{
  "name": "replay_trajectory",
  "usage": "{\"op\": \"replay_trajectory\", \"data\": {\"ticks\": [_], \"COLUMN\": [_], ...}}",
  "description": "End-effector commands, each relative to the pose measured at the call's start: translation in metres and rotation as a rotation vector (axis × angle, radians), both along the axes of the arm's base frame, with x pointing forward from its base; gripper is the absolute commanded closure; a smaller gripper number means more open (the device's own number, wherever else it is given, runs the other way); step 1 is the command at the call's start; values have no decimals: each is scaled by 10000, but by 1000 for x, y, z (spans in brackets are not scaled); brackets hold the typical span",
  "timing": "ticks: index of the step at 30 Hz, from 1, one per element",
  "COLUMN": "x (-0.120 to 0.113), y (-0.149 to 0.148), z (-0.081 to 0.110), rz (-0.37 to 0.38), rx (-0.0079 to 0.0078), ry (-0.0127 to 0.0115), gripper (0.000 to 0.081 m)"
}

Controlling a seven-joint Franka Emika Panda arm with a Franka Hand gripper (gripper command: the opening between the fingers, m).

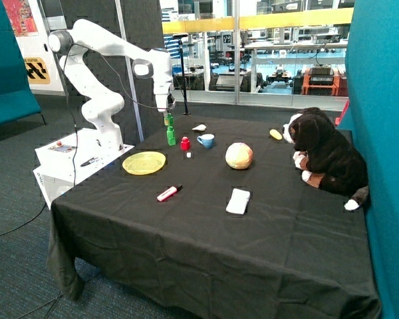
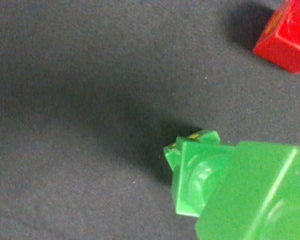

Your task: Stack green blocks

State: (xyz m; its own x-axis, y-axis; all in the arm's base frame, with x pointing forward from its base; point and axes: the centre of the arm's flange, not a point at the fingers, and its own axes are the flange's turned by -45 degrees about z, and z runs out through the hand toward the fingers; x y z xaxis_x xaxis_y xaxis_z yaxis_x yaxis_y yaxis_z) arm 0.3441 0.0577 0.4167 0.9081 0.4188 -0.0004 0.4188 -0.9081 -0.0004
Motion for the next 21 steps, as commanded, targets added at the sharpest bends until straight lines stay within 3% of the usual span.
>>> {"op": "replay_trajectory", "data": {"ticks": [1,21], "x": [-2,-4], "y": [2,2], "z": [-4,-10], "rz": [70,119], "rx": [-2,-2], "ry": [-5,-5], "gripper": [808,808]}}
